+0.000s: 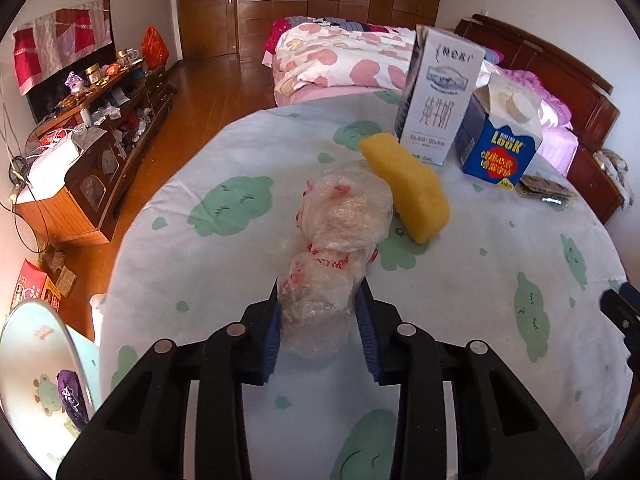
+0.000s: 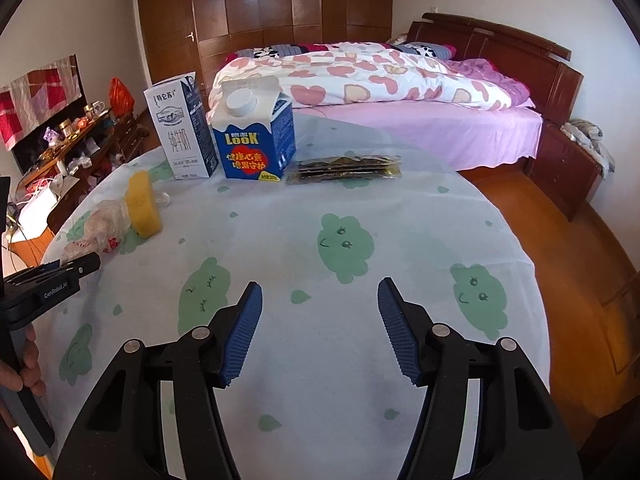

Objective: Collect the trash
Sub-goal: 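Grasp the clear plastic bag with the left gripper while the right grasps the yellow sponge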

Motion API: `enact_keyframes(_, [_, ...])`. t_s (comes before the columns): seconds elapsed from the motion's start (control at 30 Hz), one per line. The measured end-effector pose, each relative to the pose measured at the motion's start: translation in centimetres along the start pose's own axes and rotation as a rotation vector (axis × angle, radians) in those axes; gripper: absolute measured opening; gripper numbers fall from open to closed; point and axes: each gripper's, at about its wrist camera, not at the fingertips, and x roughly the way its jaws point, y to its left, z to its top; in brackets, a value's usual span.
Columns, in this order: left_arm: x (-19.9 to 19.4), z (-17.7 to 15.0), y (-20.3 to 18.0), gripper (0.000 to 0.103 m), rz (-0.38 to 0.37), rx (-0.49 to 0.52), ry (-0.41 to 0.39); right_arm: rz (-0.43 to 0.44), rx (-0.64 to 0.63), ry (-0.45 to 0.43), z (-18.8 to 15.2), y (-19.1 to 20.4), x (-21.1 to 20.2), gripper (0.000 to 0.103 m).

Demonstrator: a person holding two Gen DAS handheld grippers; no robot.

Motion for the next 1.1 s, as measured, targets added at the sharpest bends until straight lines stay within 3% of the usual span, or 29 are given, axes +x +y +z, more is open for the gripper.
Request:
enact_keyframes(0.17, [-2.6, -1.0, 1.2, 0.033, 0.002, -0.014, -0.02, 0.065, -0.008, 0.011, 1.1, 2.1, 1.2, 0.054])
enact_keyframes(0.4, [-5.0, -2.0, 4.5, 0.033, 0.105, -0.069, -0.046, 0.221, -0.086, 0.031, 4.1, 8.2, 4.9, 0.054])
enact_keyframes(0.67, [-6.9, -2.3, 7.3, 0.033, 0.16, -0.106, -0.072, 0.29, -0.275, 0.077, 5.9, 13.7, 8.4, 0.068])
enact_keyframes(0.8, [-6.8, -2.4, 7.0, 0.033, 0.171, -0.097, -0.064, 0.287, -0.326, 0.114, 6.2, 15.3, 10.3, 0.068])
enact_keyframes(0.83, [-6.8, -2.4, 6.9, 0.033, 0.172, -0.095, -0.063, 0.291, -0.328, 0.12, 5.9, 15.6, 10.2, 0.066])
enact_keyframes(0.9, [-6.9, -2.5, 6.7, 0.033, 0.172, -0.091, -0.063, 0.316, -0.324, 0.154, 5.4, 15.9, 10.6, 0.044])
enact_keyframes(1.0, [-7.2, -2.7, 6.4, 0.033, 0.178, -0.084, -0.068, 0.301, -0.284, 0.139, 4.9, 15.2, 9.9, 0.034])
enact_keyframes(1.1, [-7.7, -2.8, 6.0, 0.033, 0.175, -0.073, -0.08, 0.301, -0.188, 0.127, 4.1, 13.5, 8.3, 0.033])
